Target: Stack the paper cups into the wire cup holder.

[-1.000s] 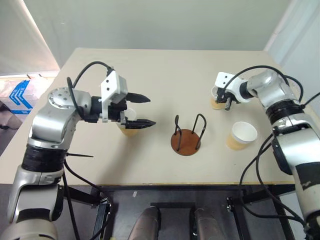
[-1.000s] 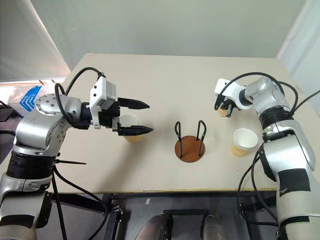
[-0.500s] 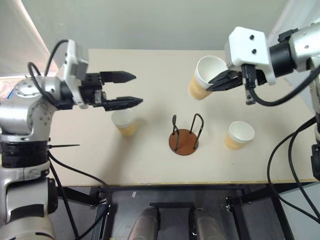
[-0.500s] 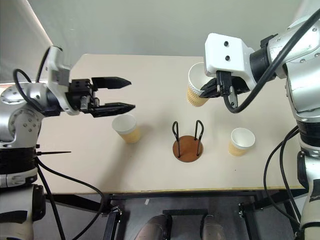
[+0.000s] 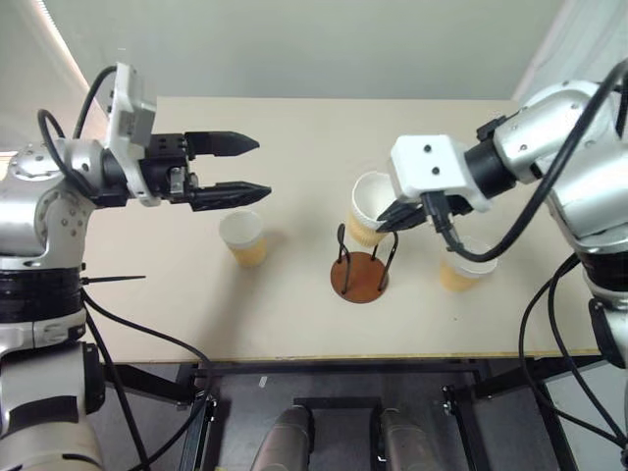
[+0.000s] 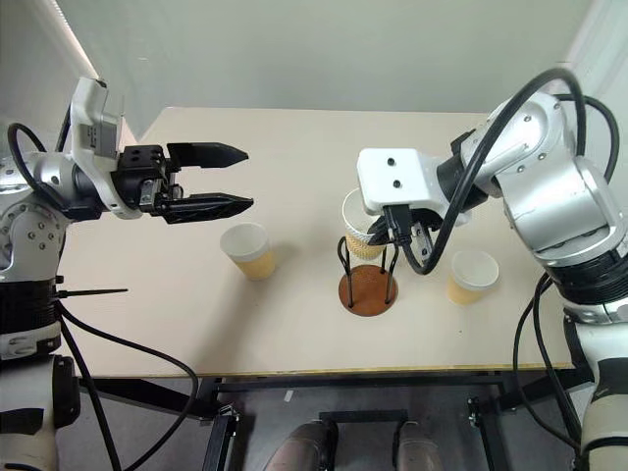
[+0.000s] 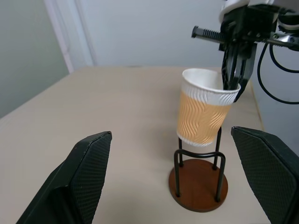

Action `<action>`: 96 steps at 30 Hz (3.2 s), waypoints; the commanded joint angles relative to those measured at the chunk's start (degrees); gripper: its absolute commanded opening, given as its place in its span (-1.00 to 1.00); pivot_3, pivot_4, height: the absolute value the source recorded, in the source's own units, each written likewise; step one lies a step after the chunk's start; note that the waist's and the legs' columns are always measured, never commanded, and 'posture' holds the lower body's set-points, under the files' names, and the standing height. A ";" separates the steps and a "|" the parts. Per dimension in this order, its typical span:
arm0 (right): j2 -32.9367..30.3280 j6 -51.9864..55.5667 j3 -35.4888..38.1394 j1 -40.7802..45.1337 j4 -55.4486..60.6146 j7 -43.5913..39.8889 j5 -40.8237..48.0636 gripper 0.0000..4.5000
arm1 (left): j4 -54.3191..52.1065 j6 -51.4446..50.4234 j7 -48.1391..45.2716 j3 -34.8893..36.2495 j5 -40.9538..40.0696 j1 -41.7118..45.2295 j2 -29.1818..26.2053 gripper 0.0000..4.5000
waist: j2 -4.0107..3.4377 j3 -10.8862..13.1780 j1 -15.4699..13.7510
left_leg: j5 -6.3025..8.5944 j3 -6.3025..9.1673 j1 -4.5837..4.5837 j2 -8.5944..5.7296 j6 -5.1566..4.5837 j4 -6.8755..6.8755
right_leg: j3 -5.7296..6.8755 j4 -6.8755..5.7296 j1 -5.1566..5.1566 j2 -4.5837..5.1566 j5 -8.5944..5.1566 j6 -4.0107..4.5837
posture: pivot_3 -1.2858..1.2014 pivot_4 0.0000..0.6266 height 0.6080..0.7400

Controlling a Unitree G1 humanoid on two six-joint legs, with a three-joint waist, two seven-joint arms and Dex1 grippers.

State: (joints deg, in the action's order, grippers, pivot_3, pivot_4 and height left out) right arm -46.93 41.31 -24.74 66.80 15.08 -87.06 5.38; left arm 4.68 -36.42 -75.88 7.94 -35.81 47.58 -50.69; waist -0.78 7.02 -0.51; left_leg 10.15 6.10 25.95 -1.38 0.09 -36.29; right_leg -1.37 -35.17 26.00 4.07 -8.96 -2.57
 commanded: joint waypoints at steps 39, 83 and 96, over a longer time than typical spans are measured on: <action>-3.63 22.77 19.86 -3.64 10.56 14.25 27.23 0.66 | 14.17 38.79 -2.88 -17.73 35.39 -2.85 -6.59 1.00 | 0.05 -0.01 -0.05 | 0.06 0.00 0.07 0.06 0.08 0.09 | -0.10 -0.20 0.26 -0.11 -0.06 0.10 | 0.03 -0.52 1.00; -18.10 19.40 36.63 -25.63 18.13 24.63 40.17 0.68 | 11.15 11.70 -16.62 -23.22 4.38 25.96 5.77 -0.99 | 0.12 -0.03 -0.64 | 0.17 -0.16 0.42 0.00 -0.18 -0.47 | -0.16 0.12 0.09 -0.01 0.18 -0.89 | 0.03 -0.52 1.00; -20.27 21.62 40.70 -28.50 20.53 30.87 45.67 0.68 | 24.84 27.93 -16.62 -37.33 10.54 30.19 15.90 -0.99 | 0.12 -0.03 -0.88 | 0.41 -0.20 0.47 -0.21 -0.56 -0.88 | -0.25 0.21 -0.16 0.19 0.01 -1.50 | 0.03 -0.52 1.00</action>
State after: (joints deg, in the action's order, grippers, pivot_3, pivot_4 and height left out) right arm -66.22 62.90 13.07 38.09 34.60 -57.11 49.79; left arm 28.29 -12.63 -90.40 -28.79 -26.95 75.81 -35.27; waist -0.66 6.99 -1.40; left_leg 10.58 5.90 26.42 -1.63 -0.50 -37.18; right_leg -1.64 -34.97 25.83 4.28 -8.98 -4.13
